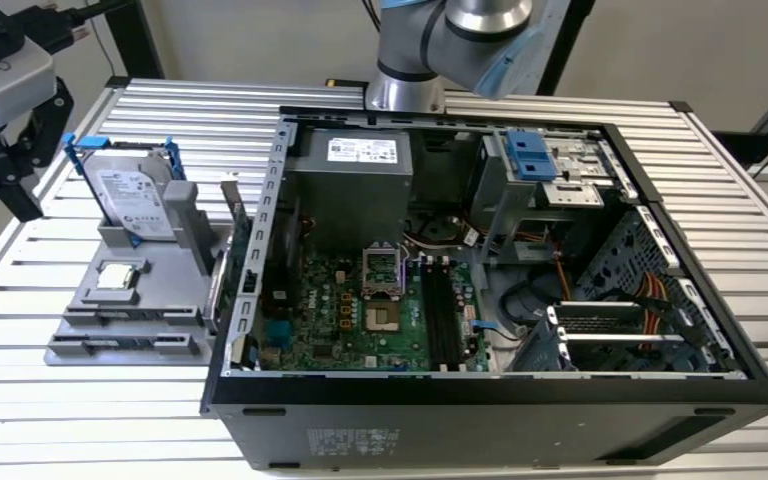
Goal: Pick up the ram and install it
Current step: 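Pick up the ram and move it above insertion slot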
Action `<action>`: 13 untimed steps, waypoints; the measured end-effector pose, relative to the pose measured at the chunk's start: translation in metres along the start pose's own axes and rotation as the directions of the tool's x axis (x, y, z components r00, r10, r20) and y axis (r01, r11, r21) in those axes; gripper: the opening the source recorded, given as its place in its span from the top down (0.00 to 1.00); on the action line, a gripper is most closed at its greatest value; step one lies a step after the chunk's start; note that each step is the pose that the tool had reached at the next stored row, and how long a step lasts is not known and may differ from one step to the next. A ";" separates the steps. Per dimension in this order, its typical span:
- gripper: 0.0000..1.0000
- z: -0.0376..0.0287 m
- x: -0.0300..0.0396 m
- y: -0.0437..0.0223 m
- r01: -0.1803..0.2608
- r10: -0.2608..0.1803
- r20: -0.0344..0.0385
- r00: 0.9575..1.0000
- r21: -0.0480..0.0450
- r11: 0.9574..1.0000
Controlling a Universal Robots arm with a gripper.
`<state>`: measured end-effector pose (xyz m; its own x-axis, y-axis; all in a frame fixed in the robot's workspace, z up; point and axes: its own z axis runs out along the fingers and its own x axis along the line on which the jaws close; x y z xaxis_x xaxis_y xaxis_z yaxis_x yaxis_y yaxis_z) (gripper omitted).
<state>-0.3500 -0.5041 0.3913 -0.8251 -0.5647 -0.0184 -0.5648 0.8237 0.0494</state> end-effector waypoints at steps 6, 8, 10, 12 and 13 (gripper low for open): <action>1.00 0.0000 0.0000 0.0000 0.056 -0.056 -0.003 0.998 -0.001 0.998; 1.00 0.0000 0.0000 0.0000 0.074 -0.074 -0.004 0.997 -0.001 0.997; 1.00 0.0000 0.0000 0.0000 0.094 -0.094 -0.005 0.996 -0.002 0.996; 1.00 0.0000 0.0000 0.0000 0.113 -0.113 -0.005 0.994 -0.002 0.994; 1.00 0.0000 0.0000 0.0000 0.121 -0.121 -0.006 0.993 -0.003 0.993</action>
<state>-0.3500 -0.5041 0.3913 -0.7504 -0.6608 -0.0184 -0.6608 0.7490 0.0493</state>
